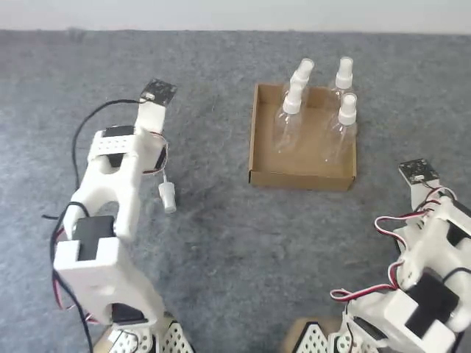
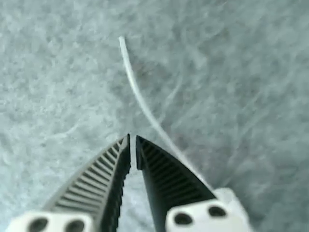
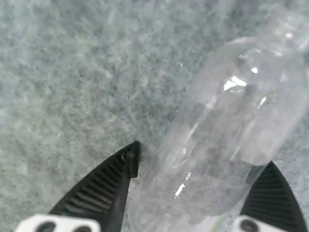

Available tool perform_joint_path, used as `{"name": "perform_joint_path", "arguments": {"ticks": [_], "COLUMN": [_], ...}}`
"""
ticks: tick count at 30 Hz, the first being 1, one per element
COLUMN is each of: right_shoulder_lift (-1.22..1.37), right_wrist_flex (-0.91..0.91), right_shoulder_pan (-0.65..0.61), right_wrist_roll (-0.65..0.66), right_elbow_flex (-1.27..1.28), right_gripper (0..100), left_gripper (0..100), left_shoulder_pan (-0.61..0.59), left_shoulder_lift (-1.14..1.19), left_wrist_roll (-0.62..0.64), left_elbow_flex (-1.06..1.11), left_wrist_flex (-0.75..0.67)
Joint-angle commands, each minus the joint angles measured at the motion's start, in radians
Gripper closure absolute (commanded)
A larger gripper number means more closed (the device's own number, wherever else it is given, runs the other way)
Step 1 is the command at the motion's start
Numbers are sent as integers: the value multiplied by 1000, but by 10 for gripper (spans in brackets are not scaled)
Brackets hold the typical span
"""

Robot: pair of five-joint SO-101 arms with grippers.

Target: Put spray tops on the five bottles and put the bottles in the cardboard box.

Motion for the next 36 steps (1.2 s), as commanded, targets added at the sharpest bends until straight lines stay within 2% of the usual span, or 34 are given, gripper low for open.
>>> {"name": "perform_joint_path", "arguments": {"ticks": [1,7,10,18,23,28,36], "right_shoulder_lift": [-16,-12,-12,-19,-19,-19,-19], "right_wrist_flex": [-4,-4,-4,-4,-4,-4,-4], "right_shoulder_pan": [1,-4,-1,-1,1,-2,1], "right_wrist_roll": [15,14,14,18,18,18,17], "right_elbow_flex": [9,9,9,37,37,37,37], "right_gripper": [670,670,670,670,670,670,670], "left_gripper": [990,988,987,987,987,987,988], "left_shoulder_pan": [-44,-46,-5,133,84,8,-74], "left_shoulder_lift": [-41,-158,-183,-29,89,86,18], "left_wrist_roll": [-43,-61,-15,57,49,37,-8], "left_elbow_flex": [24,59,48,-67,-140,-145,-145], "left_wrist_flex": [-17,-18,-26,-26,-20,-5,176]}}
